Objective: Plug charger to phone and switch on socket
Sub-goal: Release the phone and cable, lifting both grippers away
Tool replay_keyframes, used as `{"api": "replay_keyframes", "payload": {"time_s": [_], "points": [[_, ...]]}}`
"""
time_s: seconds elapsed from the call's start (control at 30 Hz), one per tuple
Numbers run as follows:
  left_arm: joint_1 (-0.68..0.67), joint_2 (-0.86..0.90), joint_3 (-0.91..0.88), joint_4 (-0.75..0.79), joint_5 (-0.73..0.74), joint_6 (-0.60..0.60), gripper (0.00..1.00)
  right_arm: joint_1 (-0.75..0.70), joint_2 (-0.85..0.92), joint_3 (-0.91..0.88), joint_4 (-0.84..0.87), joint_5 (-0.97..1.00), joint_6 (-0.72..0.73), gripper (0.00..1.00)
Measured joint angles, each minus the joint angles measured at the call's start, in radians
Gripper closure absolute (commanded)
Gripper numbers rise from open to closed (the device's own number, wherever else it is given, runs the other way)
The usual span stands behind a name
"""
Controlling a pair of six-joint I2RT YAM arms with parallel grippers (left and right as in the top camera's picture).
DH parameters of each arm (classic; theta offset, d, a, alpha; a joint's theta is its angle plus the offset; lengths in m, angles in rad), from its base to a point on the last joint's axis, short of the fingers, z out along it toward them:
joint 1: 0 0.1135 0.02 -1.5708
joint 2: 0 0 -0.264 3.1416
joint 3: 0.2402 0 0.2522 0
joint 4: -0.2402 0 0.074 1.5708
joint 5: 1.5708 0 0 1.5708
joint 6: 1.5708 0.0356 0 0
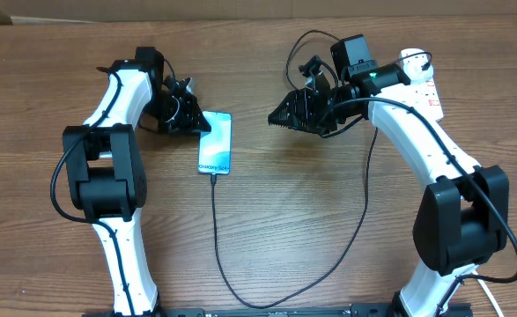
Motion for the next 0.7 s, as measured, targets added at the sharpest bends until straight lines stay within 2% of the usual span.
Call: {"api": "replay_keyframes", "payload": {"time_s": [0.5, 0.7], "points": [[0.000, 0.000, 0.000, 0.001, -0.002, 0.000, 0.78, 0.000, 0.000, 0.000, 0.000, 0.000, 0.000, 0.38], [0.000, 0.000, 0.000, -0.011, -0.049, -0.009, 0.77, 0.000, 0.000, 0.000, 0.000, 0.002, 0.000, 0.37]]}}
